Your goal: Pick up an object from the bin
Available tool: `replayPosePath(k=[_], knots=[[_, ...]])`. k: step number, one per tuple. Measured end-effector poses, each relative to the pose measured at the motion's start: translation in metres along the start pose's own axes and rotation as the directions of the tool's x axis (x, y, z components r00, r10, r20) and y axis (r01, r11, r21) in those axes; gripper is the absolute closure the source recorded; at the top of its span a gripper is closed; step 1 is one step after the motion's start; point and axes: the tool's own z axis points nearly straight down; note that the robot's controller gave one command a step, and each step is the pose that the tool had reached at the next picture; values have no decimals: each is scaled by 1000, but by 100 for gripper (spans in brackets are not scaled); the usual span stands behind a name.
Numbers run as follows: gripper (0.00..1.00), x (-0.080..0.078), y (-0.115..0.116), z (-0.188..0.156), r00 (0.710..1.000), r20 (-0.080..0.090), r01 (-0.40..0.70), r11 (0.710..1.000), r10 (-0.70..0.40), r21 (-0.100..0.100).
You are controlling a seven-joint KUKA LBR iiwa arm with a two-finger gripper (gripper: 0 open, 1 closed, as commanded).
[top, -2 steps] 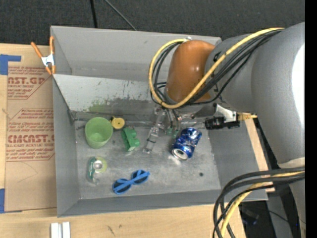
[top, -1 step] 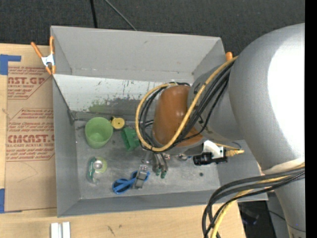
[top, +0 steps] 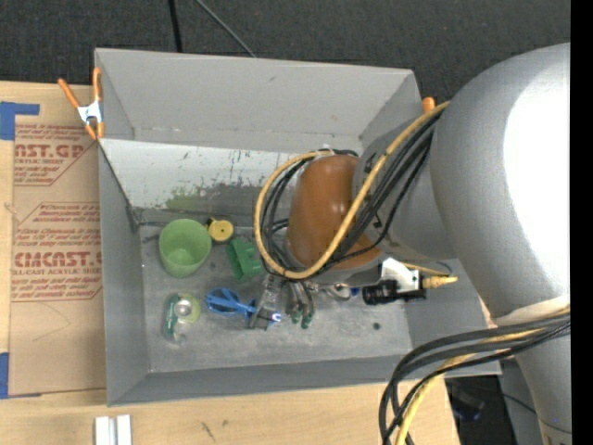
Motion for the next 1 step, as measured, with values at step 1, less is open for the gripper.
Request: replayPosePath(k=[1], knots=[[100,2,14,-150,1000,9,23,1000,-23,-5]])
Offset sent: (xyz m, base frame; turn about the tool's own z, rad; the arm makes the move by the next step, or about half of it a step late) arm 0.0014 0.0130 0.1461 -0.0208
